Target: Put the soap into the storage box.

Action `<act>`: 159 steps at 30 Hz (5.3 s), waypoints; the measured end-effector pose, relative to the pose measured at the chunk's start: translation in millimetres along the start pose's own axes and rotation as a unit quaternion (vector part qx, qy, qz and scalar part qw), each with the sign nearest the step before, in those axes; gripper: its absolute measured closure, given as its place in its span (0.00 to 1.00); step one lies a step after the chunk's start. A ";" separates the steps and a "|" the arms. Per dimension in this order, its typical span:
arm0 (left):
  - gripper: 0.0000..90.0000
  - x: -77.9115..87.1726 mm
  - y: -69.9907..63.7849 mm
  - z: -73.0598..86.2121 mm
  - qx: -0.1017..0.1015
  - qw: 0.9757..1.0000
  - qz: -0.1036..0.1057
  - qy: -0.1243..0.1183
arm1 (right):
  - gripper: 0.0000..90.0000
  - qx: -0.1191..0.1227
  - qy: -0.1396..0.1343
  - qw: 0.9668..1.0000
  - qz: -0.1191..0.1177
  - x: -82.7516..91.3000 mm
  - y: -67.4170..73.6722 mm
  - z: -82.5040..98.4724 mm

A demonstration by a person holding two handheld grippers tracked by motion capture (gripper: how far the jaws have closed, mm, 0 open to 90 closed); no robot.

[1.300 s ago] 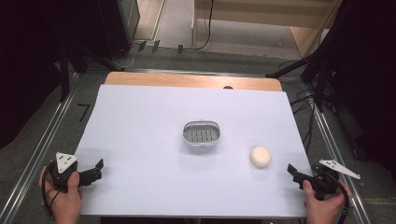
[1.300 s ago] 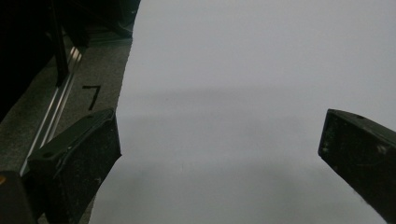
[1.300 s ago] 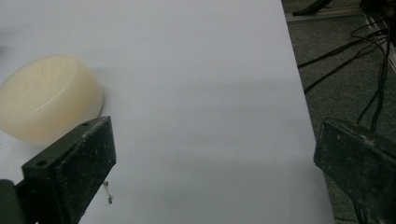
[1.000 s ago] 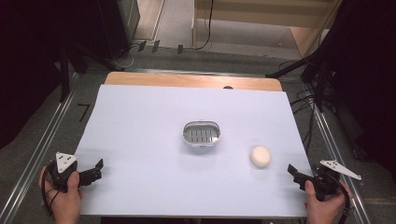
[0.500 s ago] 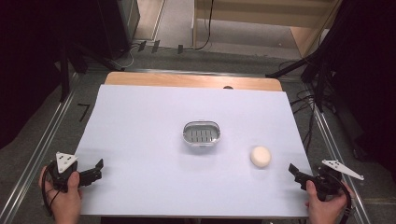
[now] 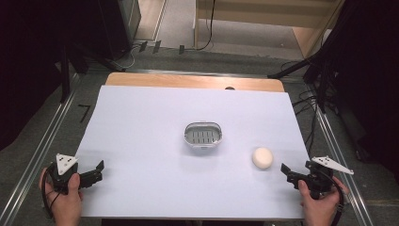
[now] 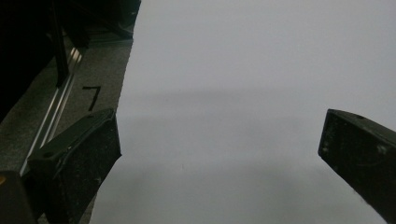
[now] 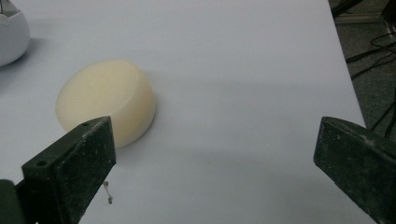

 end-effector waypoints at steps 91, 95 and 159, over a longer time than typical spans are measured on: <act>0.00 -0.1 -0.7 0.1 -0.003 1.000 0.004 0.001 | 0.28 0.020 0.066 0.998 0.013 -52.9 81.0 -8.5; 0.00 -0.1 -1.2 0.2 -0.004 1.000 0.004 0.001 | 0.28 0.024 0.063 0.998 0.009 -48.7 82.9 -12.9; 0.00 1.6 2.5 -0.3 0.011 1.000 0.000 -0.006 | 0.29 0.072 0.054 0.995 -0.044 -53.3 148.5 -73.0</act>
Point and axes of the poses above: each handheld gripper's, and its own axes: x roughly backward along the jaws, z roughly out of its underside, y roughly to its left, the point moved 8 cm from there along -x, roughly forward along the jaws, and after that the axes turned 4 degrees about y, right-handed, at the moved point
